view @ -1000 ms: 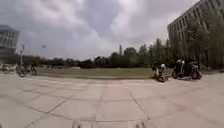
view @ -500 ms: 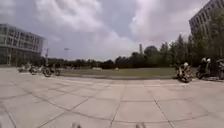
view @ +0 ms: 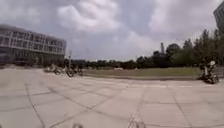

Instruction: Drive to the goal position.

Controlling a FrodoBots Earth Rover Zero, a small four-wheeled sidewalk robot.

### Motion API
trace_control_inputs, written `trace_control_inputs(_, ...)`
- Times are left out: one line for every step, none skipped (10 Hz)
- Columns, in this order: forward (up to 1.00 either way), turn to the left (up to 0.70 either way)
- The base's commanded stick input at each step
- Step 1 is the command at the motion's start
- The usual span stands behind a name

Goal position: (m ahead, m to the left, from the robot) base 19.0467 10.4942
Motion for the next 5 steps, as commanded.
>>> trace_control_inputs(0.00,0.60)
trace_control_inputs(0.00,0.60)
trace_control_inputs(0.00,0.60)
trace_control_inputs(0.00,0.60)
trace_control_inputs(0.00,0.60)
